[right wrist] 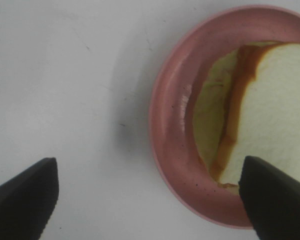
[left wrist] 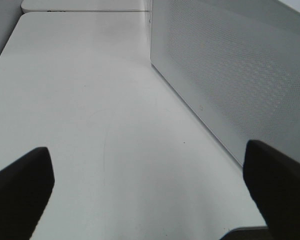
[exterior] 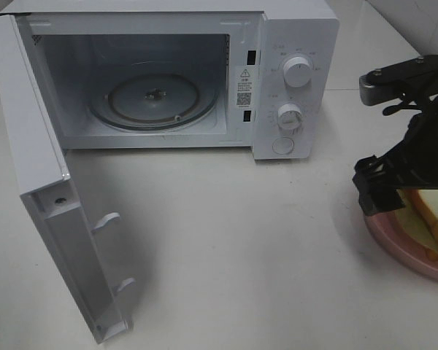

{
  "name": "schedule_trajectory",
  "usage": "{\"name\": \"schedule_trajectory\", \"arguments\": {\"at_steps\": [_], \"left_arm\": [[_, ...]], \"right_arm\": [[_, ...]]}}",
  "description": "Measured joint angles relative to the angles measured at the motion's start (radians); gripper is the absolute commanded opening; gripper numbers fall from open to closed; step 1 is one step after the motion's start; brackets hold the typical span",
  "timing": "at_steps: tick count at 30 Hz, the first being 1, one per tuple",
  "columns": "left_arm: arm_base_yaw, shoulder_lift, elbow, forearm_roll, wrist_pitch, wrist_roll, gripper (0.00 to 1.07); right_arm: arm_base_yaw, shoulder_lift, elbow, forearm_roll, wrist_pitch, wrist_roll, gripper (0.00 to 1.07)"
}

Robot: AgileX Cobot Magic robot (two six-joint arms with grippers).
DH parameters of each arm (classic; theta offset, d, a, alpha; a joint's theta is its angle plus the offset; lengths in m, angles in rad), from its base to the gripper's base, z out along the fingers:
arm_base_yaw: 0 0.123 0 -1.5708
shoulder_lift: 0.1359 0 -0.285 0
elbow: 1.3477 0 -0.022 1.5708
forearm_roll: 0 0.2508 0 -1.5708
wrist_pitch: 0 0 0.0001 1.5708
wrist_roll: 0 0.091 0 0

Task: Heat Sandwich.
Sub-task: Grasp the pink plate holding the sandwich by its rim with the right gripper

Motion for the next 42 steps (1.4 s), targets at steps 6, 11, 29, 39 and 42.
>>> {"name": "schedule_trajectory", "arguments": {"at_steps": [6,11,29,39,42], "left_arm": [[0.0,0.0,0.0,0.0,0.0,0.0,0.98],[0.0,0.0,0.0,0.0,0.0,0.0,0.98],[0.0,0.0,0.0,0.0,0.0,0.0,0.98],[0.0,0.0,0.0,0.0,0.0,0.0,0.98],[0.0,0.0,0.0,0.0,0.0,0.0,0.98]], "right_arm": [[-0.066,0.052,0.0,0.017,-0.001,-0.048,0.93],[-0.101,0.115,0.0,0.023,-0.017,-0.081,0.92],[-0.139,0.289,0.0,0.1,-0.139,-0.181,0.89],[-0.139,0.388,-0.001,0.101,-0.217,-0.197,0.88],[-0.139,0.424,-0.001,0.085,-0.248,-0.193,0.87]]}}
